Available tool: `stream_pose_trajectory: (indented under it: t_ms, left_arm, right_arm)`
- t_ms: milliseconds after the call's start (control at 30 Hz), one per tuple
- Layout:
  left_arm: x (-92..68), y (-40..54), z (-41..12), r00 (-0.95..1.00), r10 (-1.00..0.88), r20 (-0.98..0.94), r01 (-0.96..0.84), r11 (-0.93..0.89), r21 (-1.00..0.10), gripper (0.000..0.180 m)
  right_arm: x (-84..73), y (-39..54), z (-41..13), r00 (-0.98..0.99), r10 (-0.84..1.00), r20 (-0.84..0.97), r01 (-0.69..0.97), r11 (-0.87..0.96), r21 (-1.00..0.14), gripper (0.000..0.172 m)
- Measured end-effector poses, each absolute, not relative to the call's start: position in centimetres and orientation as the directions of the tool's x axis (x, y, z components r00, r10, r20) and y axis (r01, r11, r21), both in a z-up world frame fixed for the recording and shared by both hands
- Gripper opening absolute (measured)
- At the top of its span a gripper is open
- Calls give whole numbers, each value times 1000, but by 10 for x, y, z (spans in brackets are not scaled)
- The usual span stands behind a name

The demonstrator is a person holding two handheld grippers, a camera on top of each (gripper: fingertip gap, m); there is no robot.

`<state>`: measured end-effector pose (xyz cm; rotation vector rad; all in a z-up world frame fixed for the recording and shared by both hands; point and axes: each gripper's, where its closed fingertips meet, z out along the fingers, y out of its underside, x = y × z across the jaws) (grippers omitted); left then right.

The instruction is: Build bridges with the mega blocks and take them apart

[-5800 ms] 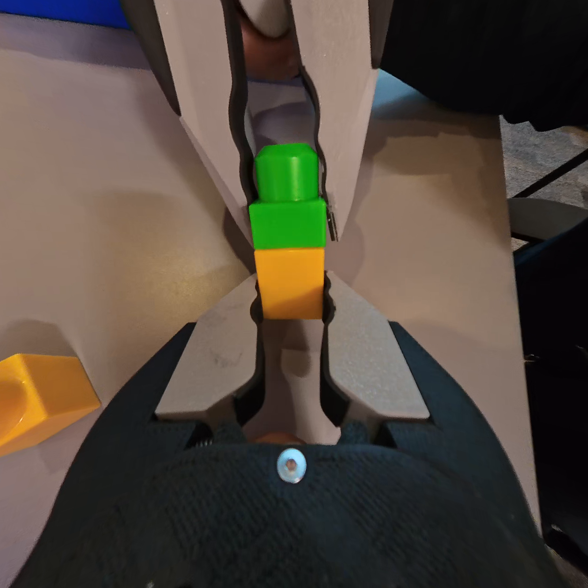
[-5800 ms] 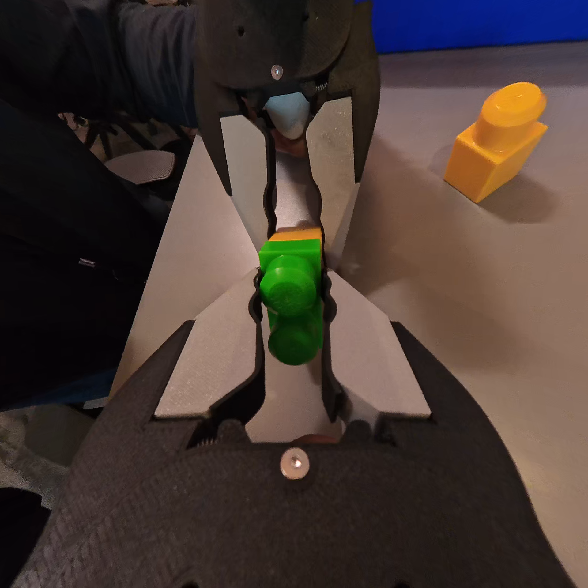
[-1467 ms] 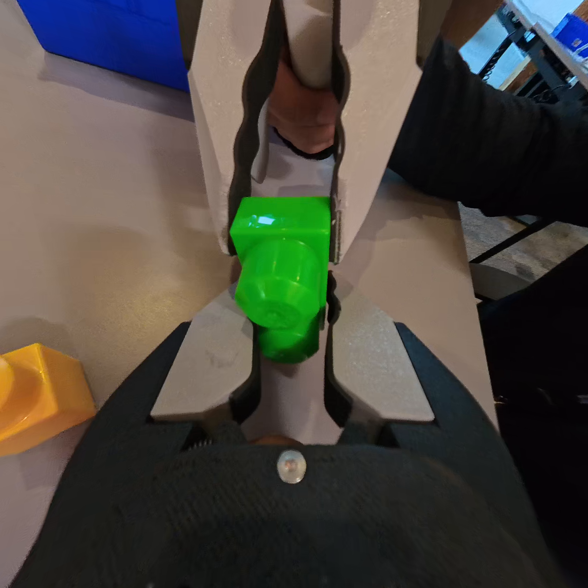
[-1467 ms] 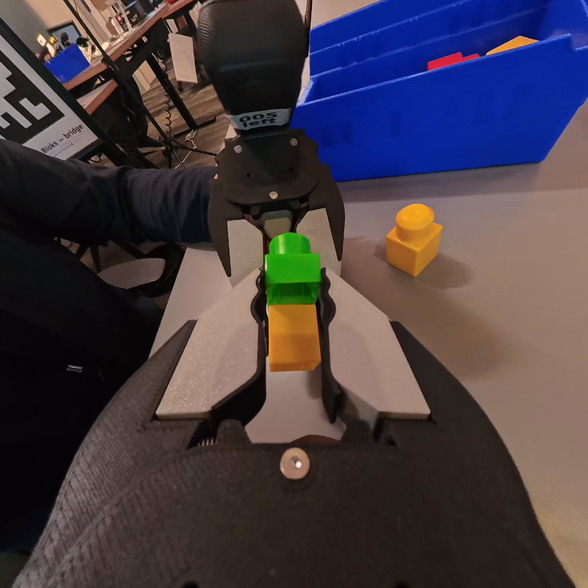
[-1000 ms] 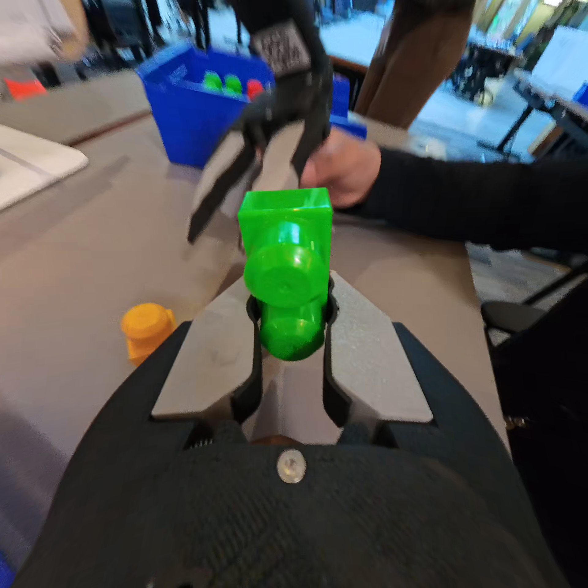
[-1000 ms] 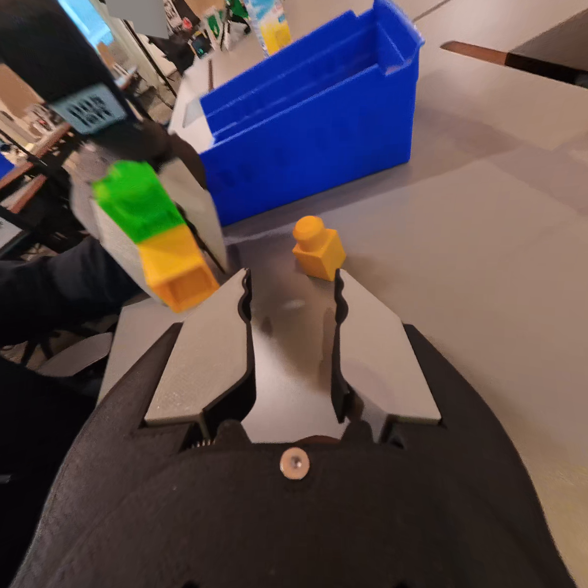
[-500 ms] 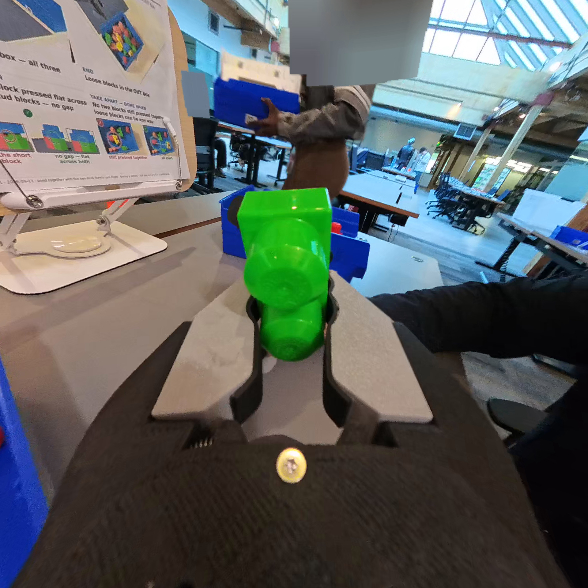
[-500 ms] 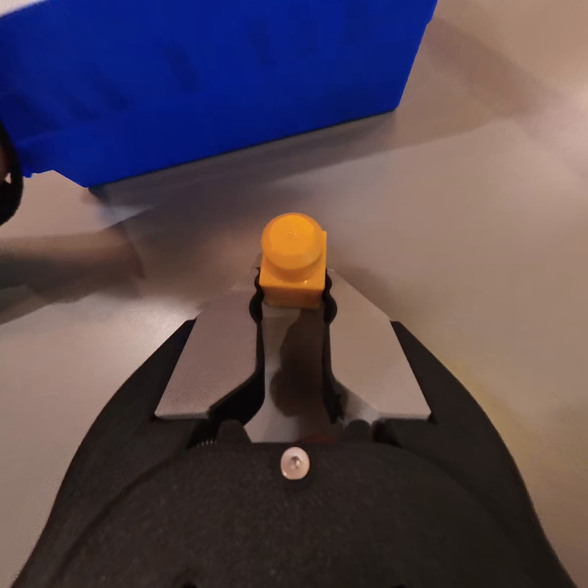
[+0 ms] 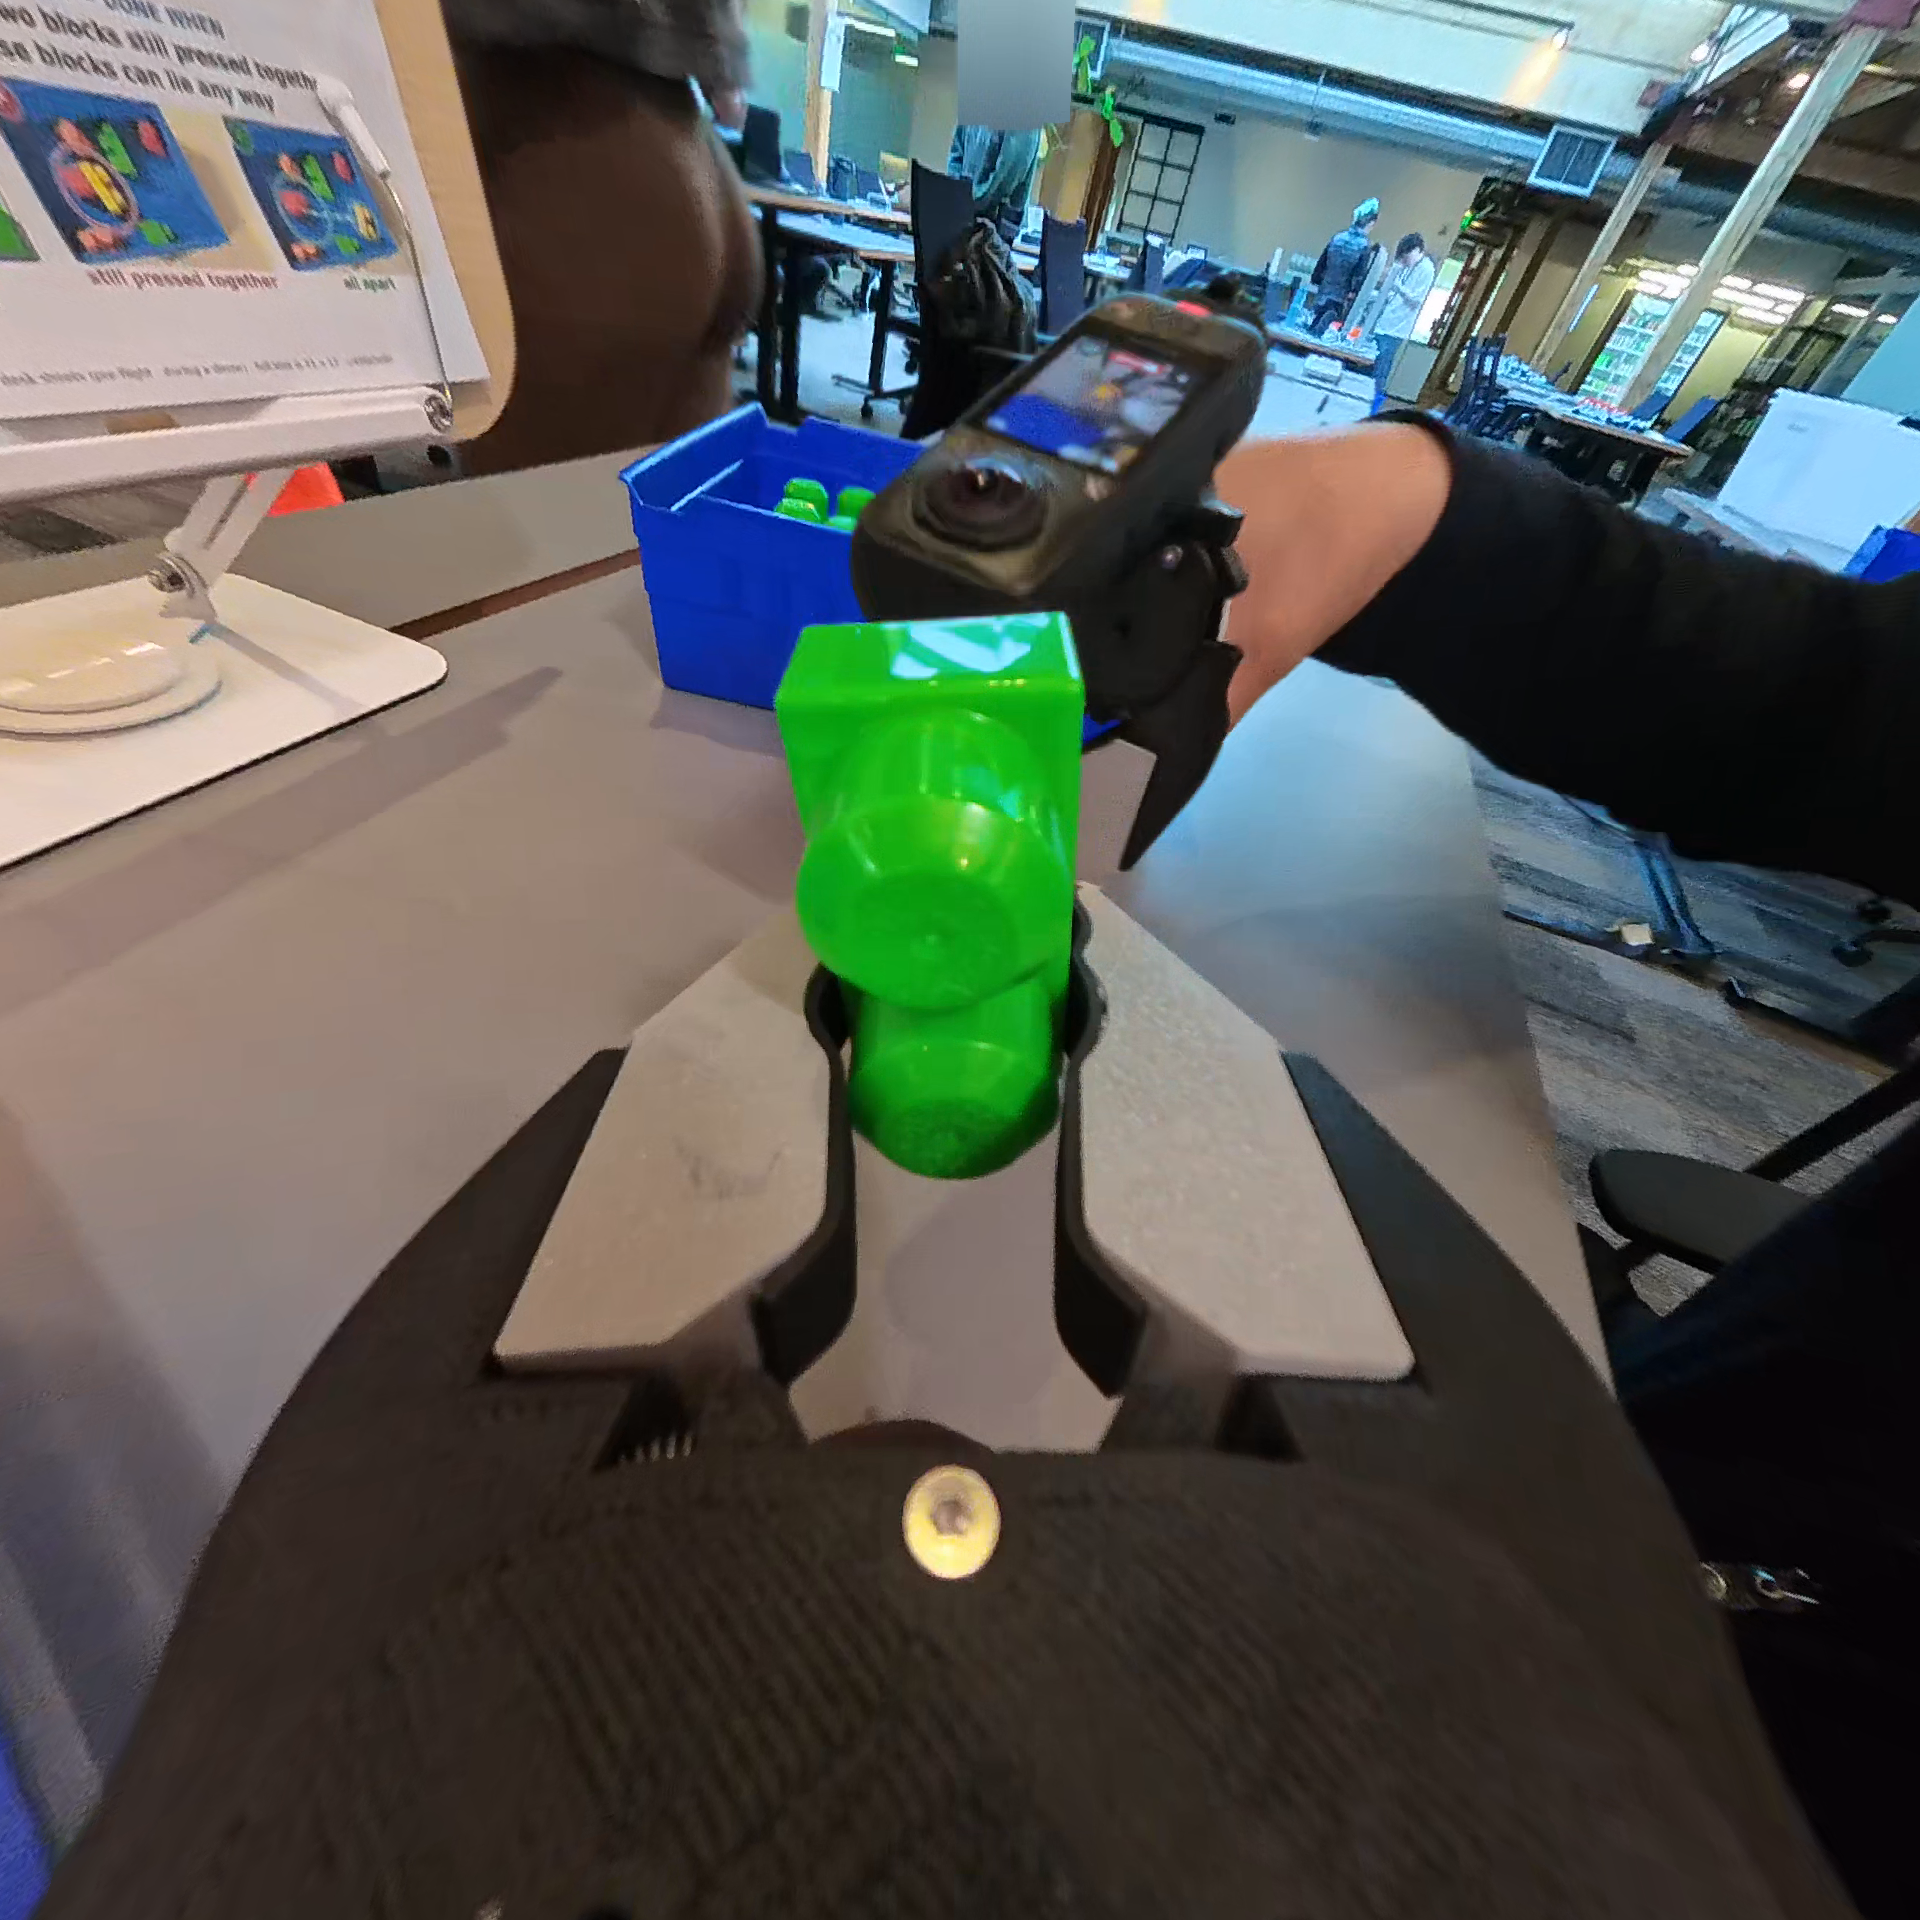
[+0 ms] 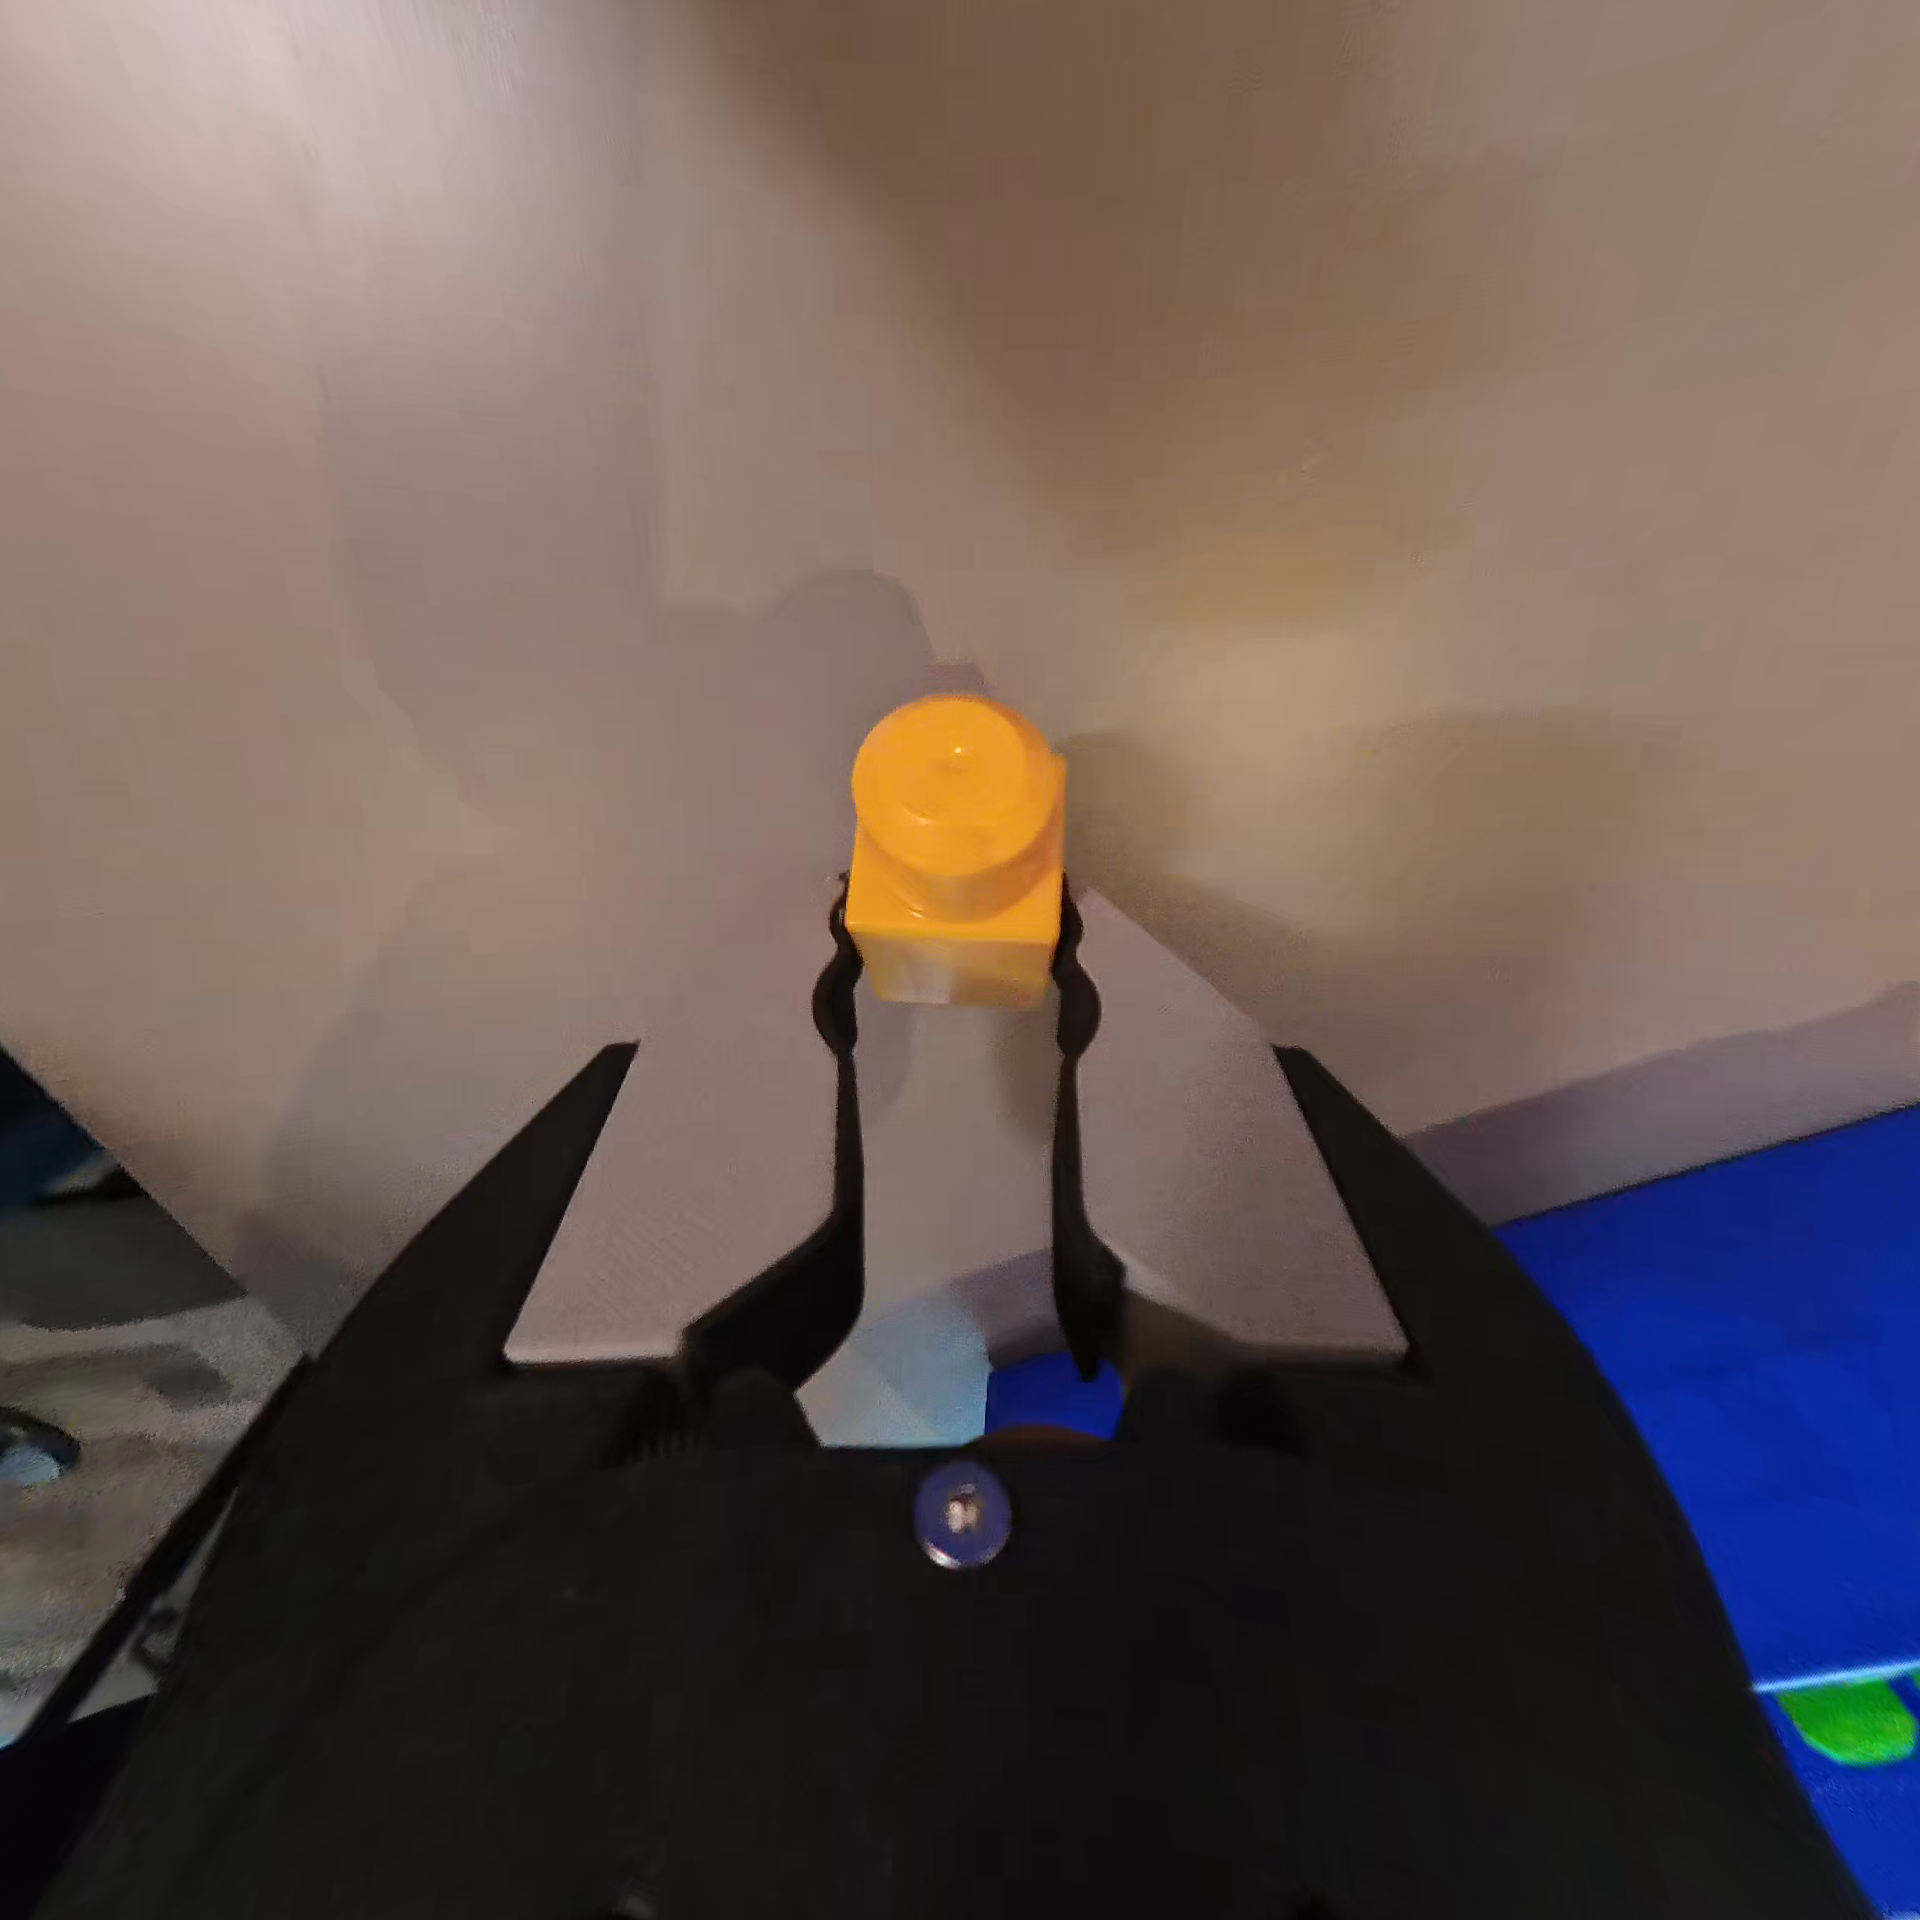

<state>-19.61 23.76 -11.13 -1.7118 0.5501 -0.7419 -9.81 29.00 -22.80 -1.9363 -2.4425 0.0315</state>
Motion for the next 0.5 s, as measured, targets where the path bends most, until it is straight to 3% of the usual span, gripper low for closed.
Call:
stream_pose_trajectory:
  t_ms: [133, 367, 500]
  left_arm:
    - [-189, 239, -121, 686, -699, 201, -6, -281, -960, 37]
    - [-182, 236, -124, 663, -720, 204, -22, -292, -956, 37]
    - [-177, 232, -128, 633, -741, 223, -33, -313, -949, 37]
  right_arm:
    - [-93, 300, -237, -252, 963, 92, 967, 255, -21, 33]
    - [-86, 302, -199, -138, 988, 69, 923, 153, -353, 33]
    - [-85, 309, -207, 23, 998, 63, 871, 11, -491, 40]
